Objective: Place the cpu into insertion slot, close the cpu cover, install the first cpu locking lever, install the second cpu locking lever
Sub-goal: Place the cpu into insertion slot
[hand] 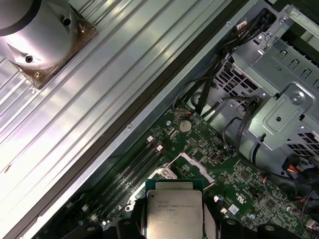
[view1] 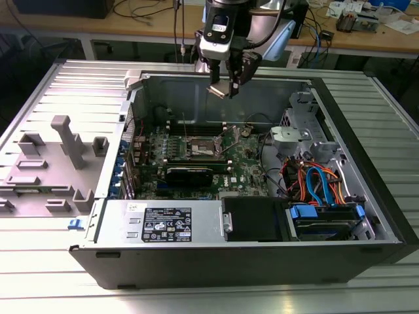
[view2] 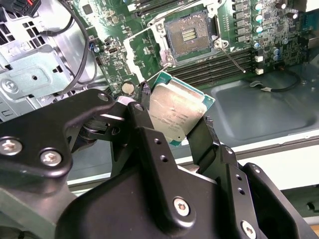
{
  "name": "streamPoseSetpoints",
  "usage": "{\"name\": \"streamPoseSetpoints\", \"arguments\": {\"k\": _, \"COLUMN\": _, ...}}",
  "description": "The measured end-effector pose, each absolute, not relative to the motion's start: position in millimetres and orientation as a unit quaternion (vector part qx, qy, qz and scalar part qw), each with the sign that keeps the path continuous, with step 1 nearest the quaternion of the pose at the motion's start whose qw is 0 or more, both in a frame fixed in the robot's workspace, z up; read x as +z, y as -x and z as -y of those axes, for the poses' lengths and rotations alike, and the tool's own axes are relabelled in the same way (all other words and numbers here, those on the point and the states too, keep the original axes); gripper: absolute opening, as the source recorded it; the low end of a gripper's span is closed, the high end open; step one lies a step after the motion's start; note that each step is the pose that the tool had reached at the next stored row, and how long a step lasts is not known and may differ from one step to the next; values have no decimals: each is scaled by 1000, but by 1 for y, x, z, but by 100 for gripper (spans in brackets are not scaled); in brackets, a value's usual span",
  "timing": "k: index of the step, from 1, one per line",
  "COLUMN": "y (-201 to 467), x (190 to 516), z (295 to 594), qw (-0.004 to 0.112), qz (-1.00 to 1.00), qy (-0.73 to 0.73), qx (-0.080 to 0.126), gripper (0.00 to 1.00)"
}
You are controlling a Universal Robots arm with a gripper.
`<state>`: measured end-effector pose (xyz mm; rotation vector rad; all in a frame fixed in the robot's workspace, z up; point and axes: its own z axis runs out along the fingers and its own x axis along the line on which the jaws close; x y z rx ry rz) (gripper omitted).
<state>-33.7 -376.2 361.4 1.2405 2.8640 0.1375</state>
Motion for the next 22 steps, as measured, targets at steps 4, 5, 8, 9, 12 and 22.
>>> {"name": "streamPoseSetpoints", "arguments": {"k": 4, "y": 34, "x": 361, "z": 376, "qw": 9, "qz": -917, "qy": -397, "qx": 44, "gripper": 55}}
{"name": "streamPoseSetpoints", "arguments": {"k": 5, "y": 34, "x": 361, "z": 376, "qw": 9, "qz": -916, "qy": -398, "qx": 44, "gripper": 55}}
{"name": "streamPoseSetpoints", "arguments": {"k": 8, "y": 34, "x": 361, "z": 376, "qw": 9, "qz": -916, "qy": -399, "qx": 44, "gripper": 55}}
{"name": "streamPoseSetpoints", "arguments": {"k": 9, "y": 34, "x": 361, "z": 376, "qw": 9, "qz": -916, "qy": -399, "qx": 44, "gripper": 55}}
{"name": "streamPoseSetpoints", "arguments": {"k": 12, "y": 34, "x": 361, "z": 376, "qw": 9, "qz": -915, "qy": -400, "qx": 44, "gripper": 55}}
{"name": "streamPoseSetpoints", "arguments": {"k": 22, "y": 34, "x": 361, "z": 377, "qw": 9, "qz": -915, "qy": -401, "qx": 44, "gripper": 55}}
